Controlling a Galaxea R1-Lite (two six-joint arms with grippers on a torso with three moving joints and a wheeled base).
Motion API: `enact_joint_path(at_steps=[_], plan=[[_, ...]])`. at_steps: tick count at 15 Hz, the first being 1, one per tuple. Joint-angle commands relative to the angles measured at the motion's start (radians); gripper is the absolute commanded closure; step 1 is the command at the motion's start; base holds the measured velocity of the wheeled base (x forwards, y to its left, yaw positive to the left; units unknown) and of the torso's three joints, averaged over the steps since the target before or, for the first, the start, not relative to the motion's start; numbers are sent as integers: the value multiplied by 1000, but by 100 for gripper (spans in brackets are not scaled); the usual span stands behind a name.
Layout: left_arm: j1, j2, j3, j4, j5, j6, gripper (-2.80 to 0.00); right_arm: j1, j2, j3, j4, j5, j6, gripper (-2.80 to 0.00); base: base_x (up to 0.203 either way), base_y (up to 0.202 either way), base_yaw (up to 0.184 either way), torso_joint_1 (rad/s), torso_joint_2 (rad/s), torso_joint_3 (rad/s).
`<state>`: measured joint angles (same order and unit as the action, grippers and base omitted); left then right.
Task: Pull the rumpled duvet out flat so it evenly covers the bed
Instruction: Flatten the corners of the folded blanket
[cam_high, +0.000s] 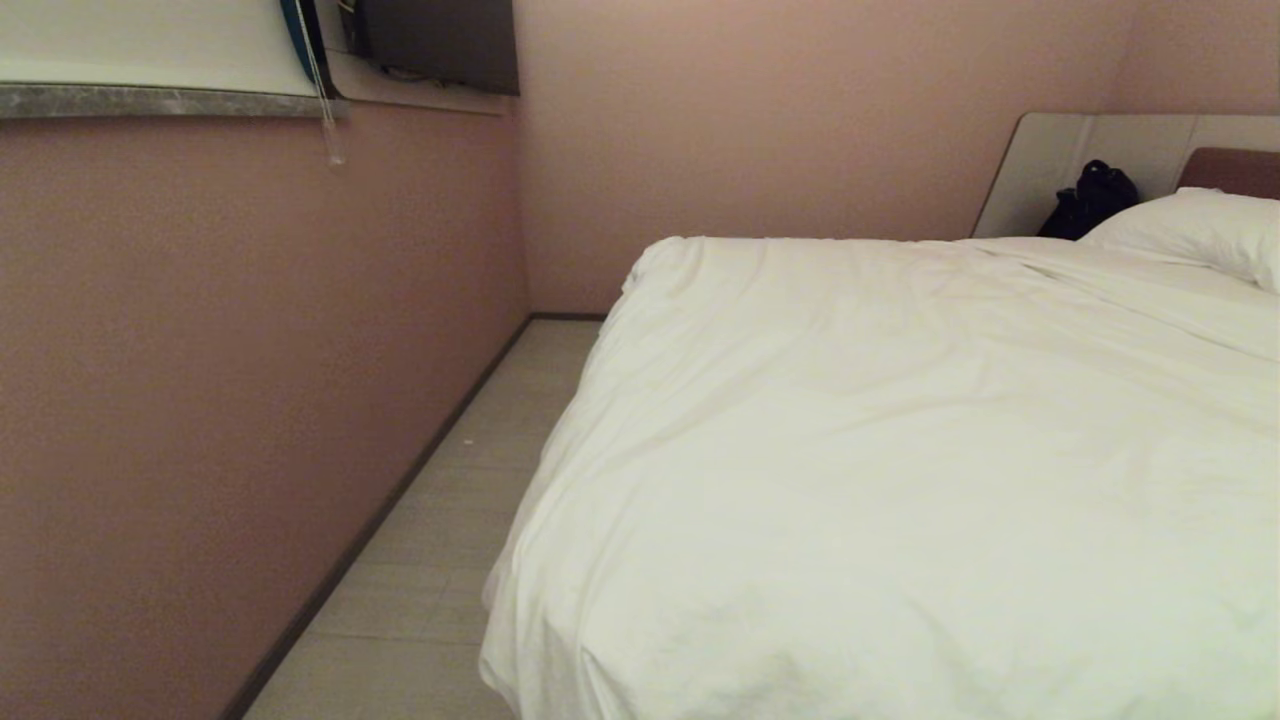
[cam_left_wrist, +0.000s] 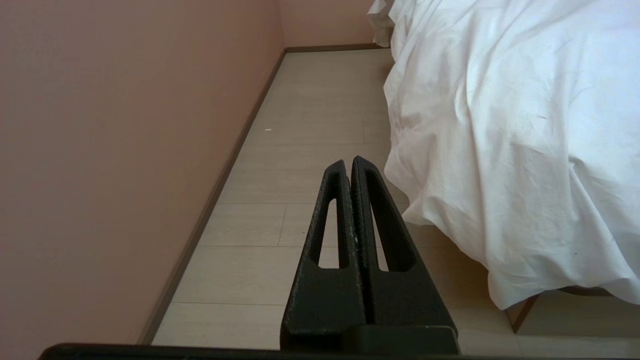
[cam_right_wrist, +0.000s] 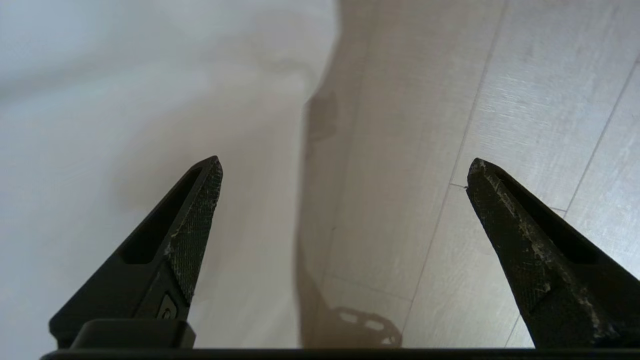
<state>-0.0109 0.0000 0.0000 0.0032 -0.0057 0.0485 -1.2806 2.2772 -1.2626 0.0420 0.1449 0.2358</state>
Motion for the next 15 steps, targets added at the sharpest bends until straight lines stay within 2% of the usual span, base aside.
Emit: enact_joint_path(at_steps=[1, 2, 7, 11, 15], plan=[[0, 0, 0, 0, 0, 1, 0, -4, -155, 39, 37, 72, -3, -280, 0, 0, 0, 0, 0, 0], [0, 0, 0, 0, 0, 0, 0, -5, -181, 43, 51, 97, -3, 0, 0, 0, 0, 0, 0, 0], [0, 0, 0, 0, 0, 1, 0, -3, -71, -106, 59, 108, 6, 0, 0, 0, 0, 0, 0, 0], [0, 0, 0, 0, 0, 1, 0, -3, 4, -231, 70, 108, 64, 0, 0, 0, 0, 0, 0, 0], [0, 0, 0, 0, 0, 1, 0, -11, 107, -463, 194, 108, 93, 0, 0, 0, 0, 0, 0, 0]])
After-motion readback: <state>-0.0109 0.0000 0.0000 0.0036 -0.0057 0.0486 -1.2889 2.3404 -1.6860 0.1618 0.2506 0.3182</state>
